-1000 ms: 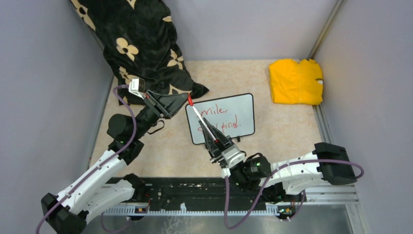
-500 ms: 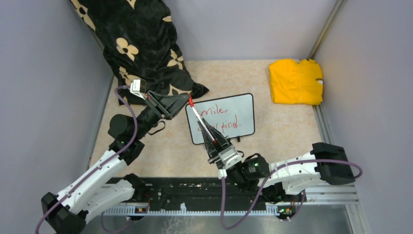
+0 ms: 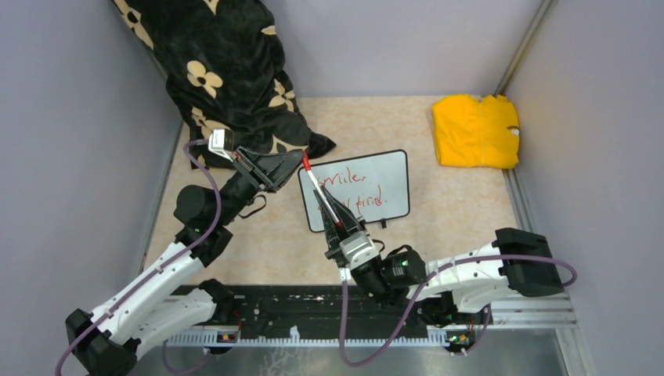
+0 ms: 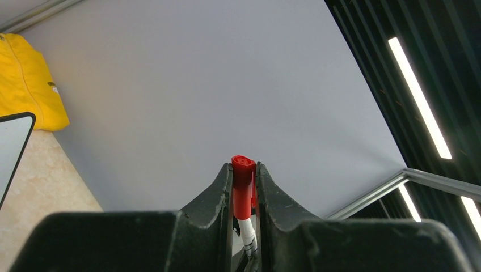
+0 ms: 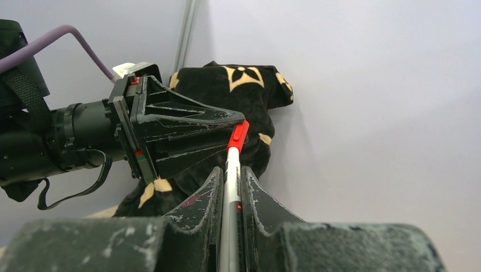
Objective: Write a sentence on the whiteboard
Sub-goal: Close the whiteboard marker at the center of the board.
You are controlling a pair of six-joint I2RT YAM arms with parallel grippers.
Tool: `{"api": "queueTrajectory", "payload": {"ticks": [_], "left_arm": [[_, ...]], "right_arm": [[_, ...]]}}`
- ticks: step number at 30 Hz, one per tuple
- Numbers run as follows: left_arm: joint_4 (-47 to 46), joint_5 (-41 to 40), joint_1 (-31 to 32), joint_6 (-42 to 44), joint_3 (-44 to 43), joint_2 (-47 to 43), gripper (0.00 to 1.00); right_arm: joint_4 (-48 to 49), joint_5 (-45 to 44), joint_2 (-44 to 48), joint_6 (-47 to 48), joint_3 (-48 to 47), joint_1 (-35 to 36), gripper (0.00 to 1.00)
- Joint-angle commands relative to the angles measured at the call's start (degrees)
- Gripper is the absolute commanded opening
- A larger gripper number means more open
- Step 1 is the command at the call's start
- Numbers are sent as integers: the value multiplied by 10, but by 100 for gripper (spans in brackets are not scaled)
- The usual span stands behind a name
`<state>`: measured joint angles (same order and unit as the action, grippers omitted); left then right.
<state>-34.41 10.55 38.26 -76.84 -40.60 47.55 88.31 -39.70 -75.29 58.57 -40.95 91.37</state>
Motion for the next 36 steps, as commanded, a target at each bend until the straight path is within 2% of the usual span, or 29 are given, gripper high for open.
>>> {"api": "queueTrajectory", "payload": {"ticks": [1,18,36], "left_arm": [[-11,-2,7,4,5,-13,0],[-21,-40,27,3,-2,-2,0],[-46,-59,69,13,4,21,0]], "right_arm": [[103,-10,1,1,-20,-1,0],[102,-40,-6,-26,-49,-39,0],[102,-44,3,-44,-42,-49,0]]}}
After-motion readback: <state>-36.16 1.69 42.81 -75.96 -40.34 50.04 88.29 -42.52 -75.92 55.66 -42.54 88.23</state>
